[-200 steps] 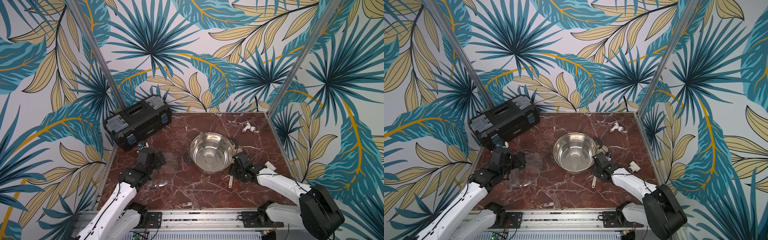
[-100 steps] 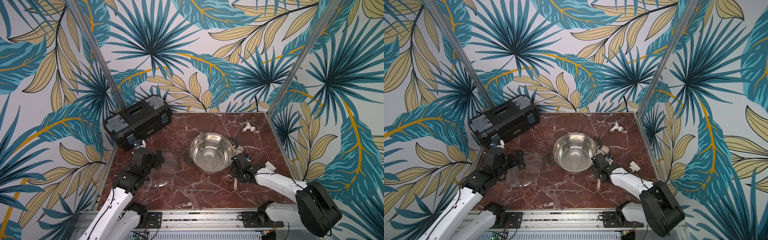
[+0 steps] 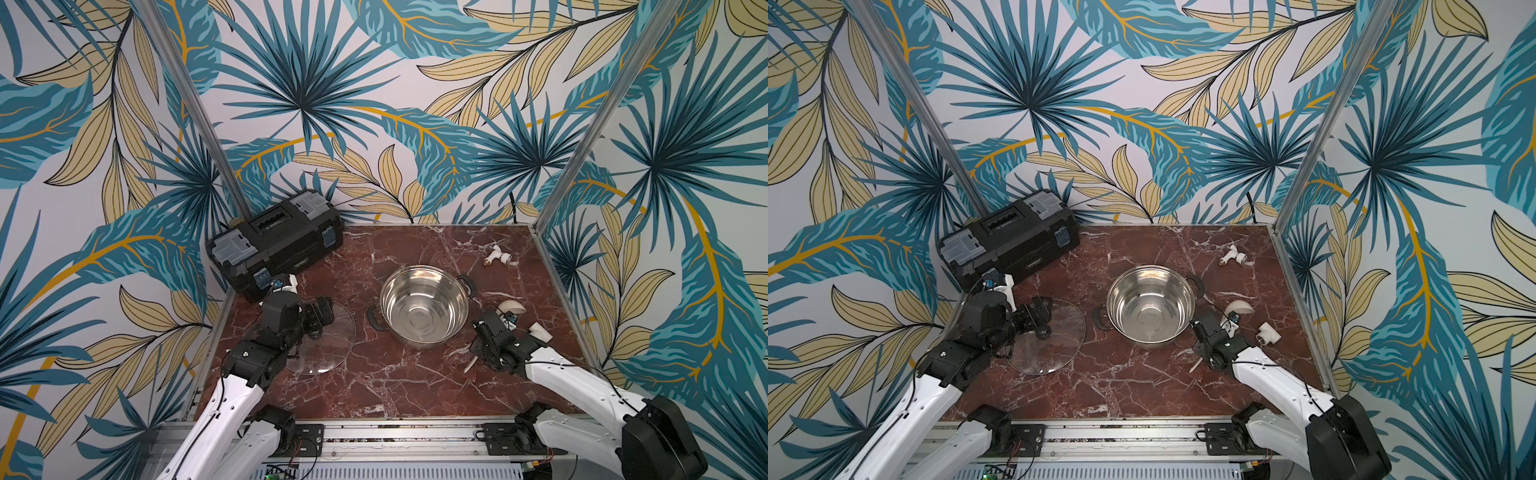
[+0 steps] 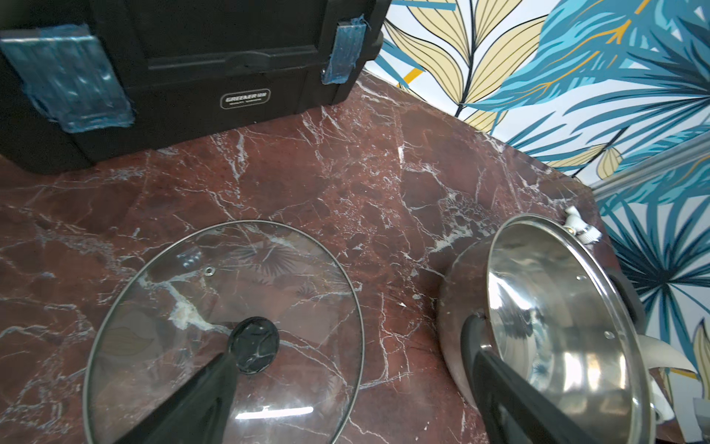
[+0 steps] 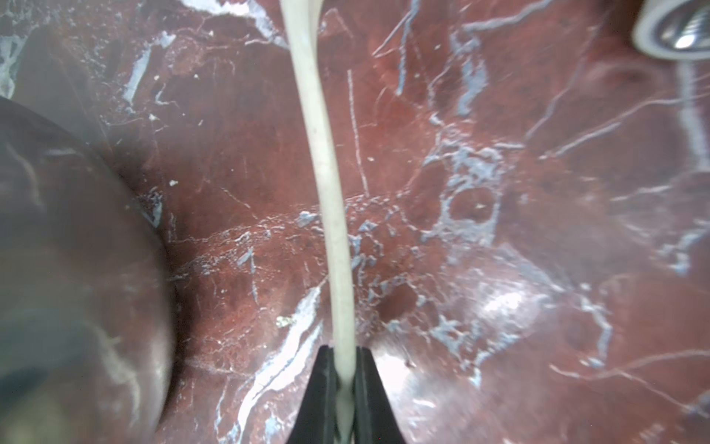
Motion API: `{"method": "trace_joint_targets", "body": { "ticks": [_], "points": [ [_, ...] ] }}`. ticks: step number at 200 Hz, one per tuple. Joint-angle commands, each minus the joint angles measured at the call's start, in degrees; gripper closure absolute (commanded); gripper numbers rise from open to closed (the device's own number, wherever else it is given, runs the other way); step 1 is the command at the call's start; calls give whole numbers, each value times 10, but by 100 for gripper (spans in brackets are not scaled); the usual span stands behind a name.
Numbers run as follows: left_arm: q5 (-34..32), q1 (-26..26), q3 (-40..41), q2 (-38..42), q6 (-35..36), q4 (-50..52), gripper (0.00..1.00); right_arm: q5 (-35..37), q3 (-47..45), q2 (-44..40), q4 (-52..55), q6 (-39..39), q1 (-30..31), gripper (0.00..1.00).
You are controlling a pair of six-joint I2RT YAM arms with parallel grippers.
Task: Stir the soup with a spoon
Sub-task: Pick up the spoon from the center of the board, then adjust the spoon.
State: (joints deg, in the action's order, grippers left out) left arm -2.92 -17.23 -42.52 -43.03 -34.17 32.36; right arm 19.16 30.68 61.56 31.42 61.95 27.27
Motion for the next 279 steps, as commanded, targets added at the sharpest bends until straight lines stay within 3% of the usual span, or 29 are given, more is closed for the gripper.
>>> {"method": "trace_joint_targets", "body": {
  "ticks": [1, 38, 61, 105, 138, 176, 209, 279],
  "points": [
    [74, -8, -29, 4, 32, -62, 0, 43, 33, -36, 87, -10, -3, 100],
    [123, -78, -49, 7, 91, -142, 0, 100, 144, -139, 198, -60, -3, 100],
    [152, -107, -70, -2, 106, -202, 0, 97, 257, -128, 217, -117, -5, 100],
    [213, -149, -123, -32, 158, -279, 0, -62, 449, -6, 183, -126, -4, 100],
    [154, -219, -145, -37, 246, -250, 0, -212, 545, 93, 132, -57, 0, 100],
    [0, -325, -130, -33, 393, -232, 5, -298, 631, 179, 100, -2, 21, 100],
    [-134, -380, -105, -56, 499, -271, 11, -317, 689, 232, 101, 10, 48, 100],
    [-174, -393, -103, -123, 540, -327, 30, -317, 694, 247, 75, 39, 87, 100]
  ]
}}
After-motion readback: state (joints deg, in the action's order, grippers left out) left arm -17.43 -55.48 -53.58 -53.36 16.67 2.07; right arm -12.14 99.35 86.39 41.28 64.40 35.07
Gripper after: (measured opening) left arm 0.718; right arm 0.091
